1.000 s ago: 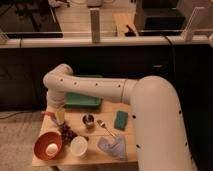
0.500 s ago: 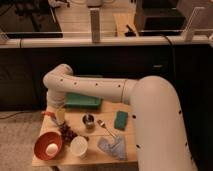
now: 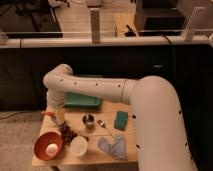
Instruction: Place pepper in plastic cup
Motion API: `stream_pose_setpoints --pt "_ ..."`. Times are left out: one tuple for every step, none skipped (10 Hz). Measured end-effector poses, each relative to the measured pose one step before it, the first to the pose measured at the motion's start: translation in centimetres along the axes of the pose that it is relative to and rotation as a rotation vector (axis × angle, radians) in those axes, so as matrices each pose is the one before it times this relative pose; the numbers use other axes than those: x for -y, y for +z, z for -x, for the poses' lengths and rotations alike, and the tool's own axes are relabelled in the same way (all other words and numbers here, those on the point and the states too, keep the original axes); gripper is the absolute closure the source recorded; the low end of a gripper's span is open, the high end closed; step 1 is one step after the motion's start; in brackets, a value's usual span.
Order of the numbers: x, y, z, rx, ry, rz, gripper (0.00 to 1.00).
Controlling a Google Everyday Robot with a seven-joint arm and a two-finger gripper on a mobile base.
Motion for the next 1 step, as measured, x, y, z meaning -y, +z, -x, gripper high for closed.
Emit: stream_pose_setpoints --pt "-0.012 0.003 0.013 0.00062 0.00028 0.00042 0.22"
